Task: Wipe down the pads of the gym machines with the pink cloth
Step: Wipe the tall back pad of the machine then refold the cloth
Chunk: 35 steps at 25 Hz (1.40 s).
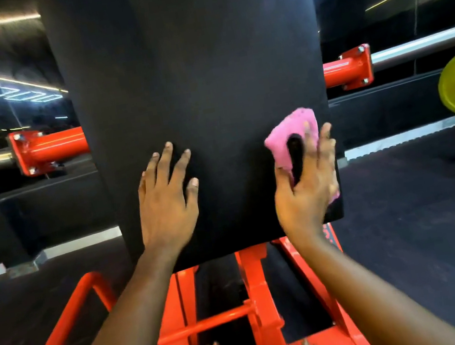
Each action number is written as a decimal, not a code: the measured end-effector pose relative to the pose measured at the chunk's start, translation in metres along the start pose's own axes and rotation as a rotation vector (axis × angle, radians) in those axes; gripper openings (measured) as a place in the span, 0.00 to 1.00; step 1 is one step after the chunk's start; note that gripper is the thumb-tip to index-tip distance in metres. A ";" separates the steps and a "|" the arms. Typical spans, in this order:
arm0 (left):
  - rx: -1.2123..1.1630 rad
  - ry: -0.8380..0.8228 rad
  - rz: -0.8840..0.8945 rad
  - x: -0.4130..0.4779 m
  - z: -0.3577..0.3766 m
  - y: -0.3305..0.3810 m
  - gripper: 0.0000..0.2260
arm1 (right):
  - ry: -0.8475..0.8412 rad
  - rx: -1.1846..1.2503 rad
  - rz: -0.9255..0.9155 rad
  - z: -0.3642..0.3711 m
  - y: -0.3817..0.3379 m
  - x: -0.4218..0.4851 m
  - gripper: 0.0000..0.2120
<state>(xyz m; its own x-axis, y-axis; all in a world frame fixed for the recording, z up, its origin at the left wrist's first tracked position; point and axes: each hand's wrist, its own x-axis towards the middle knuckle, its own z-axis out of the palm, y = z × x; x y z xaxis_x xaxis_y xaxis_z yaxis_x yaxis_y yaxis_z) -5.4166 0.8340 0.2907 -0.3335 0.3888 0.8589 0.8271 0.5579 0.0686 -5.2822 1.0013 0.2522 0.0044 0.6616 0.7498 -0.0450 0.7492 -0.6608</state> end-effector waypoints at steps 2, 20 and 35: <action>0.066 0.000 -0.036 -0.003 0.015 0.005 0.26 | -0.142 -0.234 -0.111 0.012 0.014 0.001 0.38; -0.538 -0.775 -0.040 -0.005 -0.059 0.063 0.10 | -0.793 0.887 0.507 -0.055 0.002 -0.025 0.17; -0.129 -0.149 0.259 0.144 -0.011 0.118 0.11 | -0.277 -0.213 -0.102 0.008 0.001 0.045 0.34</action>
<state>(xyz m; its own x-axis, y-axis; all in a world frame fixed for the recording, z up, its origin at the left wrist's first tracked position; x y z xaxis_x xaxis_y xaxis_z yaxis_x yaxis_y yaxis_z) -5.3624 0.9478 0.4280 -0.1594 0.6136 0.7734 0.9404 0.3327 -0.0701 -5.2900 1.0320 0.2852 -0.2735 0.5717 0.7736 0.1511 0.8198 -0.5524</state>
